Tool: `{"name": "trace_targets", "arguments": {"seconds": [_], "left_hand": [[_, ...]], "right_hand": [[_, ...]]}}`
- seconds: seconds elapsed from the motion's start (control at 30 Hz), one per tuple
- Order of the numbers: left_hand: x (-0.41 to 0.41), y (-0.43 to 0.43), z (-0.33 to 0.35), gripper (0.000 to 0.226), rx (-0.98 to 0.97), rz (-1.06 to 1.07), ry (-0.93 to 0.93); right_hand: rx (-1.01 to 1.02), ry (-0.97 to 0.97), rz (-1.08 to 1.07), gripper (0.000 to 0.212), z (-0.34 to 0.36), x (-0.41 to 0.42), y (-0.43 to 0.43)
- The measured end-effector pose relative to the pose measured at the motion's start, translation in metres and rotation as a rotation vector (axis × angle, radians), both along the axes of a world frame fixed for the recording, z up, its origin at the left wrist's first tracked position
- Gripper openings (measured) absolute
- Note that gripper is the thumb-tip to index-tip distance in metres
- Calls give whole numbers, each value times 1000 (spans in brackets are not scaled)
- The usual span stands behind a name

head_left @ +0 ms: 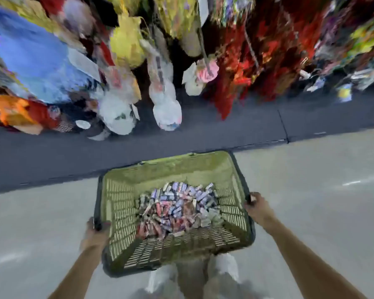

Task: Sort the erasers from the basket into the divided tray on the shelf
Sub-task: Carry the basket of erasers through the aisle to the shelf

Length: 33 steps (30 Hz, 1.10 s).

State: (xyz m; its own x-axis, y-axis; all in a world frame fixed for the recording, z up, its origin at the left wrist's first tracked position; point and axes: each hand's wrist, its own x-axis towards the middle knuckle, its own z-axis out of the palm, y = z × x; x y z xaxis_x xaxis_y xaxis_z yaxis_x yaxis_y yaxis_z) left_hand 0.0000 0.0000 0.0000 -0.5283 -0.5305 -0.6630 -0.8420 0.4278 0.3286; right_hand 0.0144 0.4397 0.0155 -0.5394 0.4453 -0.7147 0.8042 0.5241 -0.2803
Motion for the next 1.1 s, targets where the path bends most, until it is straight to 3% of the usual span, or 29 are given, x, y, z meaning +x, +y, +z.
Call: {"name": "trace_targets", "arguments": {"seconds": [0.17,0.33,0.53,0.83,1.0,1.1], "left_hand": [[-8,4,-23,16,148,262,95],[-5,22,23,13,132,202,119],[-12,56,133,13,177,7,145],[-25,146,366,22,161,-393,231],[-56,239,465,42,143,-719,251],[-71,318,508,36,214,-939,326]], "right_hand": [[-8,122,-64,18,-28,-4,-5],[40,109,-84,13,16,18,5],[42,137,-254,14,128,68,35],[65,300,-686,5,362,168,75],[83,377,-918,15,456,231,115],[74,418,-1097,17,495,266,145]]}}
